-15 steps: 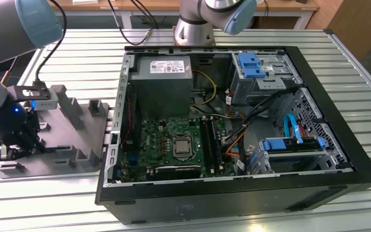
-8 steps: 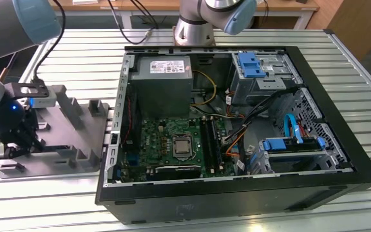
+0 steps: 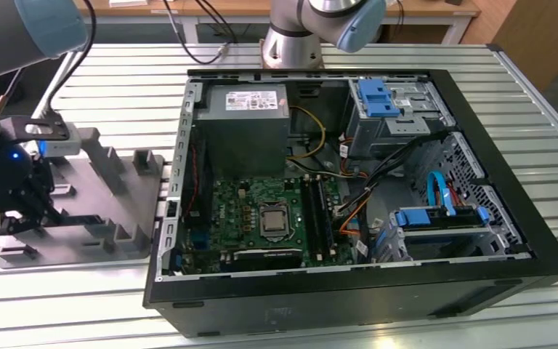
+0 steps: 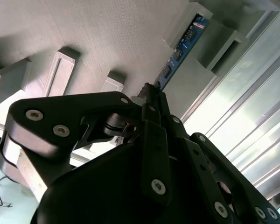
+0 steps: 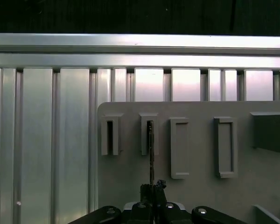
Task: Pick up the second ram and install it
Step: 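Pick up the second ram and move it above second insertion slot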
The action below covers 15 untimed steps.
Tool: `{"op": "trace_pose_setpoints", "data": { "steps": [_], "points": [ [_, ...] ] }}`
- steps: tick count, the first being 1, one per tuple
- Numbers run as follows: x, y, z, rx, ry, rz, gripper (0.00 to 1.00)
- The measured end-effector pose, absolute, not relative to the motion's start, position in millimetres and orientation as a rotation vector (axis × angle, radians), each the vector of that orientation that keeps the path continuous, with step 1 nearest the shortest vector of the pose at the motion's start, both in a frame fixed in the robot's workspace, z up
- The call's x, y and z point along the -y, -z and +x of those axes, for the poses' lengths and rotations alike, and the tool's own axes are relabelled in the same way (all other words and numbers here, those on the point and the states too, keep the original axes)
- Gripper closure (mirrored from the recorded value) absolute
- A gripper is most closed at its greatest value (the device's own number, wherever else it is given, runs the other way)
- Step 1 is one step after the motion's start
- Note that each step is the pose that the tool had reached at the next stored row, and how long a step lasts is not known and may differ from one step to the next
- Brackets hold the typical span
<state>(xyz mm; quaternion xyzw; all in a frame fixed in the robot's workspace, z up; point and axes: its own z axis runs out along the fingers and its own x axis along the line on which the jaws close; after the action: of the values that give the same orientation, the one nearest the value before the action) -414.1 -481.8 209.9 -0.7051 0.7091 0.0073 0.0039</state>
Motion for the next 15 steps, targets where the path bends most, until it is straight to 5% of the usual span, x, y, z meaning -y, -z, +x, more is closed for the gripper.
{"op": "trace_pose_setpoints", "data": {
  "steps": [15],
  "points": [
    [482,-225,-414,-2.222,-0.023,-2.209,0.86]
  ]
}}
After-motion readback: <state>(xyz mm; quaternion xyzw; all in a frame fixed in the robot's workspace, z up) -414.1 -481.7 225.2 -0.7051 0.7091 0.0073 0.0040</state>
